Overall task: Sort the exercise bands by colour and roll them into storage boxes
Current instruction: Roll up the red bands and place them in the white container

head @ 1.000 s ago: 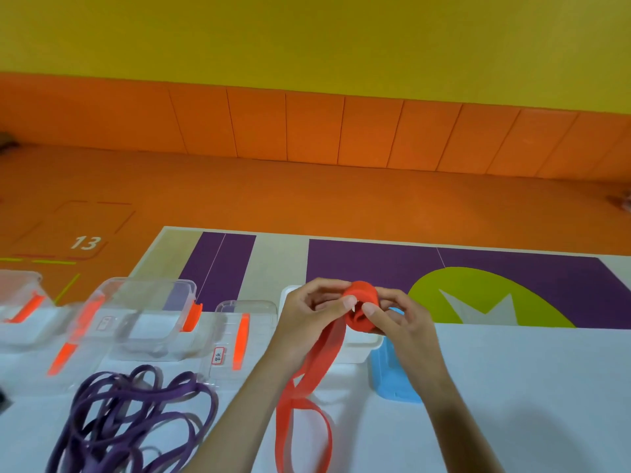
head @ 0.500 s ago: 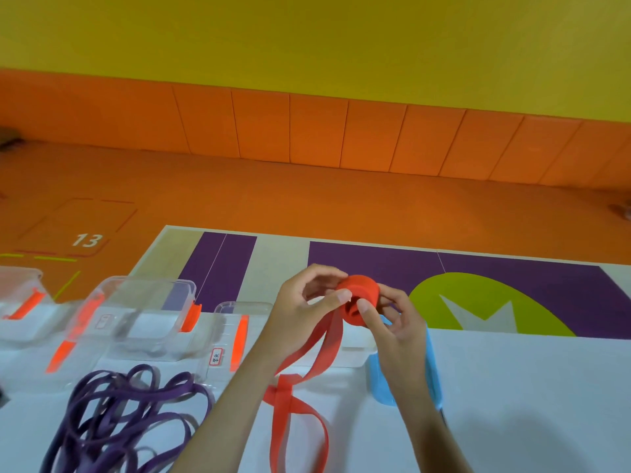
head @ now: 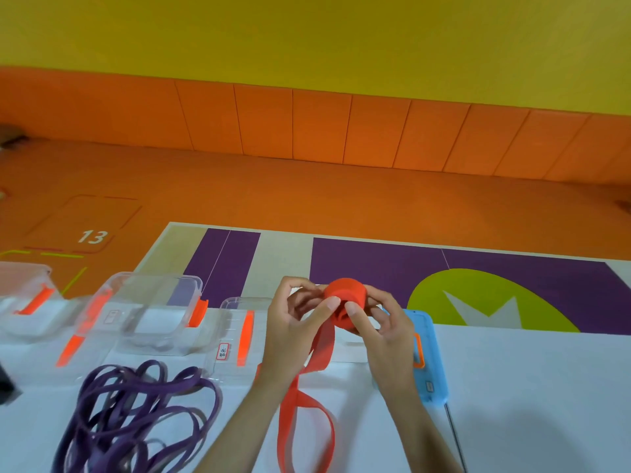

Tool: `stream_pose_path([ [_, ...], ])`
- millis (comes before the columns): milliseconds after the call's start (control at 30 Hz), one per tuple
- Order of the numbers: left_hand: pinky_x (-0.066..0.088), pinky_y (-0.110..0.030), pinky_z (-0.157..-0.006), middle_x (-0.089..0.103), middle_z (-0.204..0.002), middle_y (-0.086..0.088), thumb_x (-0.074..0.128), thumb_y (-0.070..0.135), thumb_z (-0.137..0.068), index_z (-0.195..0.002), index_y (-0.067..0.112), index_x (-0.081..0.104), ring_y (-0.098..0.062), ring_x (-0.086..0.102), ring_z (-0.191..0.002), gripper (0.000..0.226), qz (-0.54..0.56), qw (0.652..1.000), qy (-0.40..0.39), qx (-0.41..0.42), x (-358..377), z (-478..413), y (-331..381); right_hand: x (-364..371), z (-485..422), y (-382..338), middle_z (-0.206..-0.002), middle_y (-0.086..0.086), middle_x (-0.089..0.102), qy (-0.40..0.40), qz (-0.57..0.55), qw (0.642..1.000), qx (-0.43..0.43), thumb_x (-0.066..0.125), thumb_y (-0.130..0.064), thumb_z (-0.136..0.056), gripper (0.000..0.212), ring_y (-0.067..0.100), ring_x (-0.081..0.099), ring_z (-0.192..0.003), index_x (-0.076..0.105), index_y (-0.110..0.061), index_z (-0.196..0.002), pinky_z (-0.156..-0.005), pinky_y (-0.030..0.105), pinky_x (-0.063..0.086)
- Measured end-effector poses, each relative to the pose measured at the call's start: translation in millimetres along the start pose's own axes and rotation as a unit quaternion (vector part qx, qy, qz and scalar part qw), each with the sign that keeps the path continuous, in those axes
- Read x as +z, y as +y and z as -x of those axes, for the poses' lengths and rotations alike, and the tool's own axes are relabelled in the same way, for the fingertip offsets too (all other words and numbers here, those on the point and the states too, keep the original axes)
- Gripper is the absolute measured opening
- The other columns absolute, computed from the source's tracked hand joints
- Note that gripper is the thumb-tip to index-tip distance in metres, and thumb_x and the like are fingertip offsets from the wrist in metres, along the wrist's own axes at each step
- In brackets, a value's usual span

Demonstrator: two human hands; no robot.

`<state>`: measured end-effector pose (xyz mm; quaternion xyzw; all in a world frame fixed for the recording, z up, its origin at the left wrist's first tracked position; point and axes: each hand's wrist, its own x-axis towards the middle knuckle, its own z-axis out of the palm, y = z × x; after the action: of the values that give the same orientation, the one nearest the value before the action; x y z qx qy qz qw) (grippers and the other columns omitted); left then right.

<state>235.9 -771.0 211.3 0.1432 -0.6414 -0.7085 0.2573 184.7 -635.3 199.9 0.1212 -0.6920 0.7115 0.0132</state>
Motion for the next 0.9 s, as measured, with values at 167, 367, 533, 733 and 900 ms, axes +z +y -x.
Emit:
stream_pose_path([
  [167,0.063,-0.031,-0.083,0.077,-0.109,0.0,0.091,0.012,-0.077,-0.113,0.012,0.067,-0.023,0.079,-0.096,0.043,-0.042,0.986,-0.155,-0.049,-36,-16,15,-14,-9,-8,-0.104,-0.009,0.072,-0.088,0.099,0.991,-0.026,0.084,-0.039,-0.08,0.033,0.014,0.073,-0.096,0.072,-0.033,-0.11,-0.07,0.029,0.063],
  [367,0.058,-0.026,-0.093,0.079,-0.093,-0.001,0.095,0.003,-0.072,-0.117,0.011,0.06,-0.016,0.076,-0.091,0.057,-0.109,0.965,-0.227,-0.076,-52,-35,22,-8,-8,-10,-0.097,-0.013,0.073,-0.107,0.106,0.989,-0.01,0.086,-0.035,-0.077,0.031,0.015,0.073,-0.091,0.073,-0.033,-0.105,-0.072,0.022,0.058],
  [533,0.056,-0.03,-0.081,0.066,-0.077,-0.011,0.091,-0.003,-0.074,-0.102,0.003,0.054,-0.018,0.058,-0.07,0.047,0.005,0.975,-0.193,-0.106,-56,-28,17,2,-4,-17,-0.102,0.0,0.075,-0.096,0.057,0.994,0.019,0.083,-0.029,-0.082,0.025,0.021,0.074,-0.095,0.075,-0.029,-0.106,-0.074,0.03,0.063],
  [733,0.056,-0.034,-0.079,0.074,-0.09,-0.005,0.096,0.021,-0.071,-0.087,0.018,0.068,-0.022,0.069,-0.085,0.032,0.08,0.987,-0.113,-0.084,-55,-13,-3,20,3,-20,-0.105,0.005,0.077,-0.075,0.02,0.996,0.048,0.081,-0.032,-0.082,0.032,0.024,0.076,-0.099,0.075,-0.022,-0.111,-0.076,0.032,0.063],
  [900,0.058,-0.032,-0.081,0.08,-0.096,-0.005,0.089,0.019,-0.079,-0.086,0.018,0.075,-0.021,0.076,-0.093,0.015,0.079,0.995,-0.029,-0.054,-50,-6,-13,33,12,-12,-0.101,0.004,0.077,-0.056,-0.01,0.996,0.064,0.08,-0.025,-0.086,0.028,0.025,0.077,-0.099,0.072,-0.02,-0.113,-0.077,0.033,0.064],
])
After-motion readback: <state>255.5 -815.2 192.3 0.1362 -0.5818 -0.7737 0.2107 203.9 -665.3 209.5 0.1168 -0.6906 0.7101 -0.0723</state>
